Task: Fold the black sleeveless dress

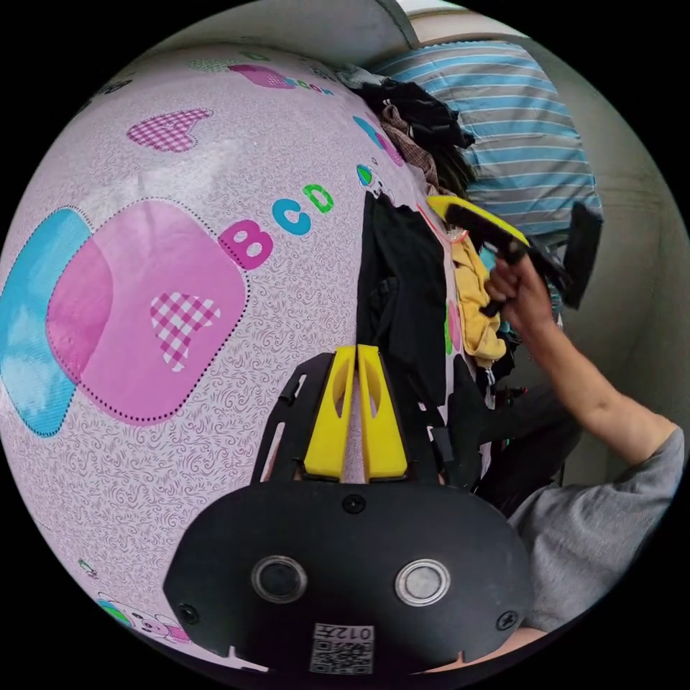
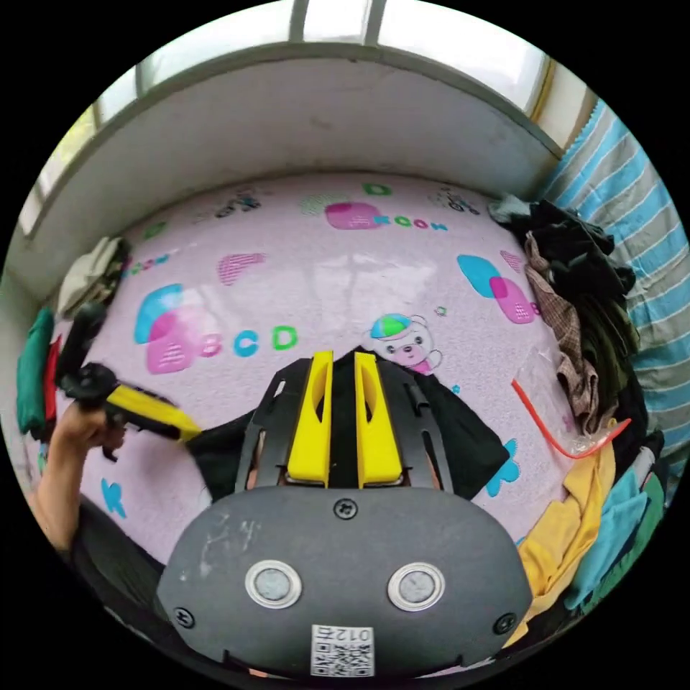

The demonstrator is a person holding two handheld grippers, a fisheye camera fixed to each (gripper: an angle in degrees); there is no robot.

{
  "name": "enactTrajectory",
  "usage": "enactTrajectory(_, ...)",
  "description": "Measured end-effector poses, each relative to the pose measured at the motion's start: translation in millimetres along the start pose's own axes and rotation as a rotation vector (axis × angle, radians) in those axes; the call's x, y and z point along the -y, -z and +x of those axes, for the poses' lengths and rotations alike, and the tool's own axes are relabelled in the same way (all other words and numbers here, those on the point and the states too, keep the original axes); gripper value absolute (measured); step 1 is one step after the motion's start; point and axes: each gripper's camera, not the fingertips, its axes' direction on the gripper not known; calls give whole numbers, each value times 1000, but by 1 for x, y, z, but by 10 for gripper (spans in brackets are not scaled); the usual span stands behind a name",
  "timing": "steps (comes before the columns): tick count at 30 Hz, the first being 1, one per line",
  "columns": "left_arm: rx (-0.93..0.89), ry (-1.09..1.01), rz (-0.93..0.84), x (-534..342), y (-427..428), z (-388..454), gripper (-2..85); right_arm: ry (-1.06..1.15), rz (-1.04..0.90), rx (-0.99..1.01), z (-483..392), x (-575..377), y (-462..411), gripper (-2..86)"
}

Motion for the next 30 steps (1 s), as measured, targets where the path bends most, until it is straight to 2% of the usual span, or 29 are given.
enactTrajectory(5,30,59,60,-10,18,-12,6,258,-12,33,-98,-74,16,55)
enactTrajectory(9,51,108,78,-23,23,-15,14,376,-32,-95,-145,-101,-4,80)
enactTrajectory(13,31,159,92,-32,23,-18,28,386,-108,-111,-153,-108,-29,85)
enactTrajectory(18,-106,194,102,-42,16,-24,71,343,-132,-130,-145,-111,-40,59)
enactTrajectory(25,-93,231,110,-53,12,-17,116,196,-110,35,-99,-120,-36,13)
enactTrajectory(30,-265,234,102,-57,-9,-13,130,131,-75,110,-65,-131,-30,2)
